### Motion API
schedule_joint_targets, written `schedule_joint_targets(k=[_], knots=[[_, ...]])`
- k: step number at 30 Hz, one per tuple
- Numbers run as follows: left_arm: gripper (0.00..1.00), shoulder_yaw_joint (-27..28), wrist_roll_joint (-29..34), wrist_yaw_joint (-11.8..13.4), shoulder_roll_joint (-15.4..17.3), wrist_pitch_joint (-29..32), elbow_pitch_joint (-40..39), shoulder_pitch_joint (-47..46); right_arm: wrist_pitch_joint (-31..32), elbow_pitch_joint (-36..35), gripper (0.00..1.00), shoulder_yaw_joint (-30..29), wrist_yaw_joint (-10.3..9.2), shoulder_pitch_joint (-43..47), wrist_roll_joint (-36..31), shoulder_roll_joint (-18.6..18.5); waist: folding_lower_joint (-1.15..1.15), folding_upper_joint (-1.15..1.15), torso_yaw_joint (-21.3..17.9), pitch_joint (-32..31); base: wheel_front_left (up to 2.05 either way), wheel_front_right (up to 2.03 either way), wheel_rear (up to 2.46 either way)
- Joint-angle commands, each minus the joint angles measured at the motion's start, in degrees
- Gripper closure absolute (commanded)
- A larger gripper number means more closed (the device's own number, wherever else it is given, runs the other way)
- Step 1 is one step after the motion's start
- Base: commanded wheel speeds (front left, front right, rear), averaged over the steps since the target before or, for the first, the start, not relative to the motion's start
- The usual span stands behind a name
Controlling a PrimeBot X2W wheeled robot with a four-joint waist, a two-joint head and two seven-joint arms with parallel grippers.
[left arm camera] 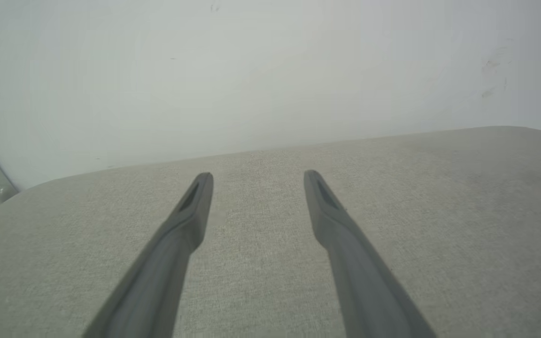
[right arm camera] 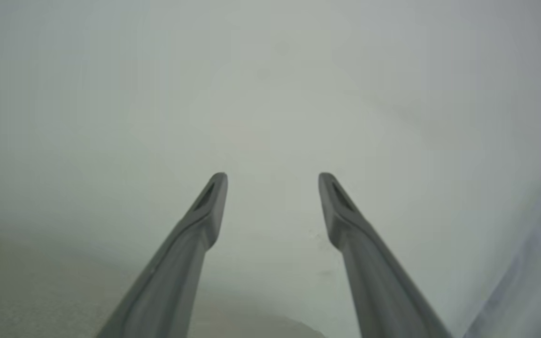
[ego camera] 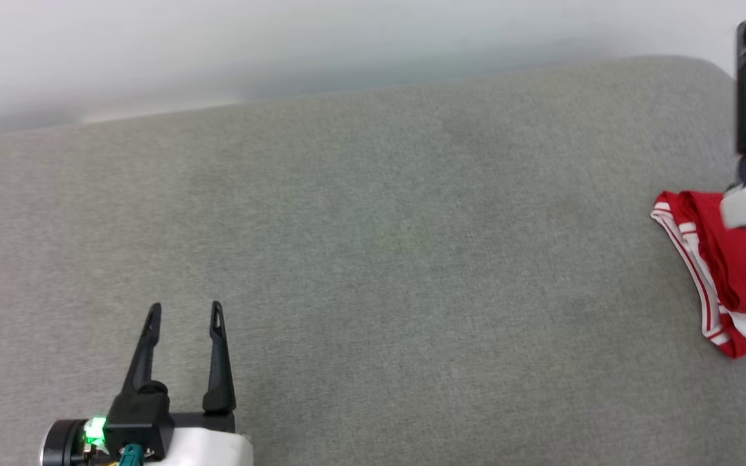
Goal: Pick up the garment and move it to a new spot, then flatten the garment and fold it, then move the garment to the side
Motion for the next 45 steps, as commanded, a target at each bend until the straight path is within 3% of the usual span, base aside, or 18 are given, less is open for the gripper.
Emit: schedule_joint_targets(k=[1, 11, 20, 30, 44, 45], knots=[[0.00, -0.18, -0.17, -0.32, -0.34, -0.13, 0.38, 1.02, -0.06, -1.55, 0.00, -0.04, -0.06, 2.21, 0.50, 0.97, 0.01, 0.00, 1.56, -1.76, 0.00, 0.00, 0.00], [0.00, 0.44, -0.75, -1.21, -0.70, -0.13, 2.30, 2.95, -0.06, -7.93, 0.00, 0.23, -0.06, 19.38, 3.97, 9.74, 0.01, 0.00, 4.76, -6.22, 0.00, 0.00, 0.00], [0.00, 1.26, -0.86, -2.29, -1.00, -0.13, 3.46, 4.72, -0.07, -11.17, 0.00, -1.33, -0.06, 31.71, 4.91, 14.49, 0.01, 0.00, 6.73, -8.47, 0.00, 0.00, 0.00], [0.00, 1.24, -1.09, -3.40, -1.33, -0.13, 4.02, 6.29, -0.07, -16.03, 0.00, -3.66, -0.06, 41.67, 5.54, 16.62, 0.01, 0.00, 7.90, -10.29, 0.00, 0.00, 0.00], [0.00, 2.38, -0.89, -5.21, -1.50, -0.13, 4.67, 6.85, -0.07, -17.48, 0.00, -4.21, -0.05, 45.58, 8.18, 16.83, 0.01, 0.00, 8.42, -11.08, 0.00, 0.00, 0.00], [1.00, 2.26, -0.84, -5.09, -1.42, 0.00, 4.62, 6.55, 0.00, -17.21, 1.00, -4.19, -0.01, 44.90, 7.77, 16.57, 0.01, 0.00, 8.42, -11.09, 0.00, 0.00, 0.00]])
